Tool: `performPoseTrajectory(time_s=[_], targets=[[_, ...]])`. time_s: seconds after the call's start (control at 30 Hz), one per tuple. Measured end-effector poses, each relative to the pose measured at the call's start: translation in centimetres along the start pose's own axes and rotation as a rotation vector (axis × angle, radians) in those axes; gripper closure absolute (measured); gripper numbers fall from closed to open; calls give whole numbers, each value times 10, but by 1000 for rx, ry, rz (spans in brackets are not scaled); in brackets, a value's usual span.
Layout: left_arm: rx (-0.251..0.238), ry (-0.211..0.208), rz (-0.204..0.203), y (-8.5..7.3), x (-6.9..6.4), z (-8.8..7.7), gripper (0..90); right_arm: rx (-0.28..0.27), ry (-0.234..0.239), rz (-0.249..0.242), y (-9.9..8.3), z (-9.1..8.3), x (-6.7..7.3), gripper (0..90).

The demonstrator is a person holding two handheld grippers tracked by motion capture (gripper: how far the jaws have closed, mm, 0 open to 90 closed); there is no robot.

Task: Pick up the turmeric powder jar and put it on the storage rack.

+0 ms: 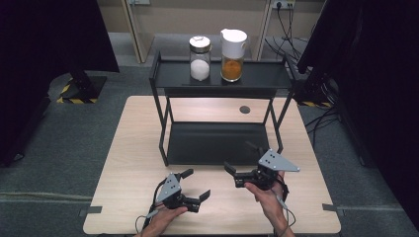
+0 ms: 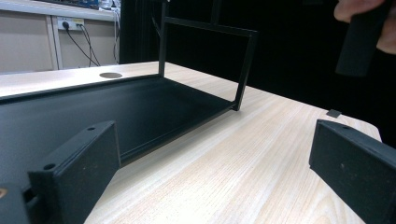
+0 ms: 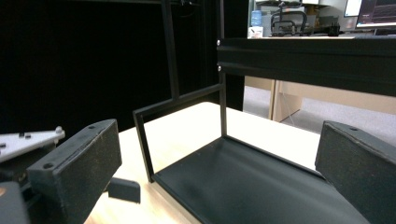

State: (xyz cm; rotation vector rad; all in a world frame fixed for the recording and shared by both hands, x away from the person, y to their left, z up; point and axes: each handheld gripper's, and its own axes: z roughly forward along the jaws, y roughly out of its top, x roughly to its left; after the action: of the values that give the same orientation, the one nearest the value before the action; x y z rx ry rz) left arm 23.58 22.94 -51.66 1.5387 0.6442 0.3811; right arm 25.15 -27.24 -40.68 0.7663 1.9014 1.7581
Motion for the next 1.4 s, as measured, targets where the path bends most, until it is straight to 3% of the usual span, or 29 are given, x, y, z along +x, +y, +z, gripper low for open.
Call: performPoseTrajectory(time_s=[0.4,1.03,1.4], targets=[[-4,8,2,1,1,-1,14,28,6,32,-22,0,1,7],[-7,19,-6,1,4,-1,14,42,12,43,-55,-1,2,7],[-14,24,-2,1,3,-2,14,60,27,51,-61,0,4,7]])
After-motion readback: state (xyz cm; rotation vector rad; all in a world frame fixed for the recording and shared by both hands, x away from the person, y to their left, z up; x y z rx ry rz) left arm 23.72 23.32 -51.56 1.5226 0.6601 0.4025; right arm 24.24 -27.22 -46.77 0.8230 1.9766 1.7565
